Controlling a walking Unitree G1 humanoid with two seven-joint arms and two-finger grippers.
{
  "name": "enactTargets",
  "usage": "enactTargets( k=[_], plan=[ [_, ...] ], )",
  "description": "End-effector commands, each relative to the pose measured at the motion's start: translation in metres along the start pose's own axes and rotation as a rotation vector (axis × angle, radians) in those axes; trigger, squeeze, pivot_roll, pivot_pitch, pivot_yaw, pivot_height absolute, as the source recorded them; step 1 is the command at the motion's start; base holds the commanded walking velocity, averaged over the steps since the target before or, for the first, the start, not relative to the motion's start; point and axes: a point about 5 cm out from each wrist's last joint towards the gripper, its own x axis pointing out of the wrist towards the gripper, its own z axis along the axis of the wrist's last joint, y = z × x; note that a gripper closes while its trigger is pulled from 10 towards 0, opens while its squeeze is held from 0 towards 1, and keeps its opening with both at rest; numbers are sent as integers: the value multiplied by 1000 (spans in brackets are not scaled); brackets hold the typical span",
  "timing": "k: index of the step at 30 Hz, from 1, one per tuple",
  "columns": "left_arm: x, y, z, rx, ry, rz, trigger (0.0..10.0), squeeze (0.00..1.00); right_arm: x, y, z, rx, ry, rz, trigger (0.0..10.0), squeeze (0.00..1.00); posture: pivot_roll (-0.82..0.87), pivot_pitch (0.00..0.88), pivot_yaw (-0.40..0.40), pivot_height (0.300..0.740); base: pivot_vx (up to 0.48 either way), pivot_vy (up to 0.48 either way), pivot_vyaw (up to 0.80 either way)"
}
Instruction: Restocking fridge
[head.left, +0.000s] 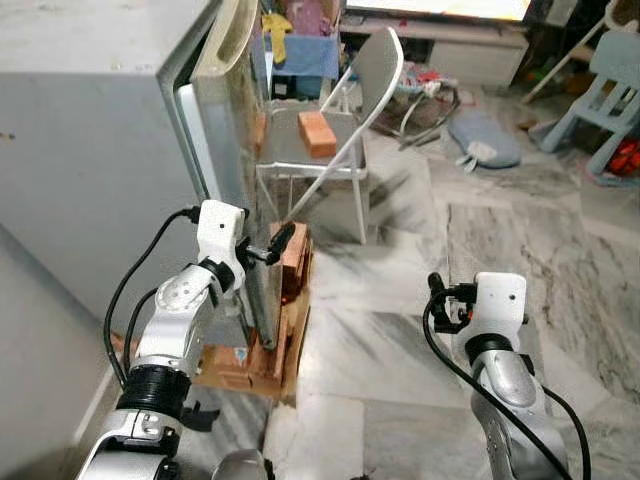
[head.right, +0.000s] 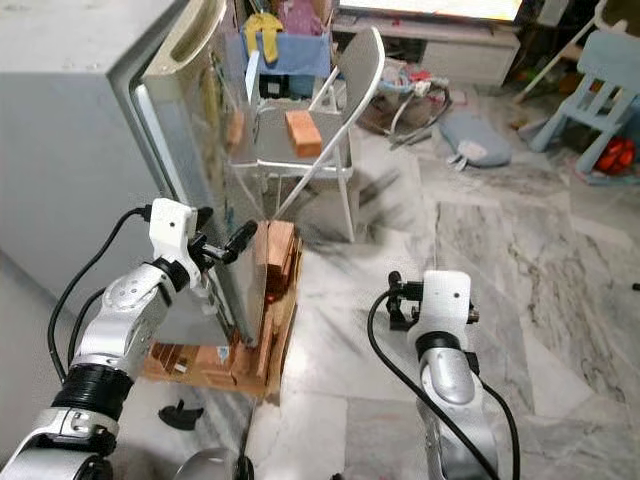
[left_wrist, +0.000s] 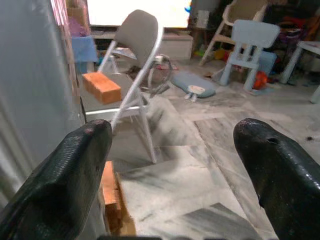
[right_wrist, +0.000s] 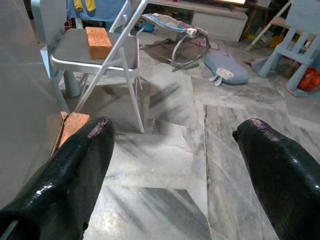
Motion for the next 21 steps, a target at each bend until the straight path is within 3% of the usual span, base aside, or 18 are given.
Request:
enactTargets(
  k=[1, 7, 16, 21],
  plan=[
    [3, 1, -2, 28, 16, 28, 10000, 0, 1, 0, 1, -2, -7, -2, 10000, 0, 68, 0, -33, 740, 0, 0, 0],
    [1, 9, -3, 33, 11, 111, 10000, 0, 0, 0, 0, 0, -6, -3, 10000, 0, 68, 0, -32, 740, 0, 0, 0],
    [-25, 30, -16, 29, 42, 200, 10000, 0, -1, 0, -1, 3, -1, -3, 10000, 0, 71, 4, -31, 740, 0, 0, 0],
    [-32, 46, -15, 13, 27, 328, 10000, 0, 0, -1, -1, 1, 0, -3, 10000, 0, 78, 7, -35, 740, 0, 0, 0]
  ],
)
